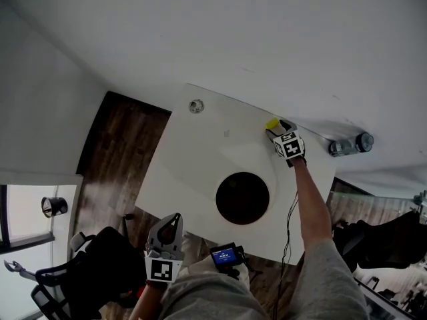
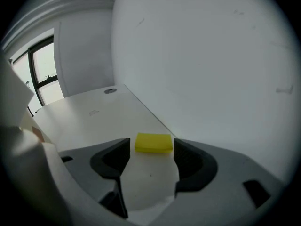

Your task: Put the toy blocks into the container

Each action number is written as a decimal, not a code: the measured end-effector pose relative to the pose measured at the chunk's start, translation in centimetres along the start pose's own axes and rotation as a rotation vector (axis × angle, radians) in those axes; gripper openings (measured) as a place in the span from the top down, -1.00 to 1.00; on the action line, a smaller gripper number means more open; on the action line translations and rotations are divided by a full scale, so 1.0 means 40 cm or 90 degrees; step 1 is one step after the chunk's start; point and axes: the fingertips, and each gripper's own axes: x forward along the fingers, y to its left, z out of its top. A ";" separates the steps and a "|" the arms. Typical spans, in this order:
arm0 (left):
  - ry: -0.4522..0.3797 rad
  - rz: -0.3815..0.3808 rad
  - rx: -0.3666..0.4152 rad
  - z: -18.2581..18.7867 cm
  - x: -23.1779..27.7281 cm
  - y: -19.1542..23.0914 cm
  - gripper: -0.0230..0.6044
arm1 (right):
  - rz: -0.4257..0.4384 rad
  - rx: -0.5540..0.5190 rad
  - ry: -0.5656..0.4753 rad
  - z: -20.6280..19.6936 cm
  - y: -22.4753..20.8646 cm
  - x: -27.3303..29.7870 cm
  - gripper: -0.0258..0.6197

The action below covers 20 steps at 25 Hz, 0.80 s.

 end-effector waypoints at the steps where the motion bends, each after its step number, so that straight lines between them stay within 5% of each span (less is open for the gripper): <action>1: 0.001 0.003 -0.005 -0.004 -0.001 0.000 0.91 | 0.003 0.001 0.008 -0.005 0.000 0.010 0.04; 7: 0.005 0.008 -0.012 -0.019 -0.003 0.005 0.91 | 0.023 0.060 0.014 -0.020 -0.008 0.018 0.09; 11: -0.018 0.017 -0.060 -0.007 0.002 0.007 0.91 | 0.007 0.069 0.014 -0.024 -0.002 -0.006 0.11; 14: -0.019 -0.007 -0.020 0.010 0.010 0.014 0.91 | 0.001 0.074 -0.009 -0.007 0.027 -0.042 0.11; 20: -0.064 -0.038 -0.018 0.067 0.031 0.012 0.91 | -0.005 0.097 -0.071 0.020 0.089 -0.217 0.11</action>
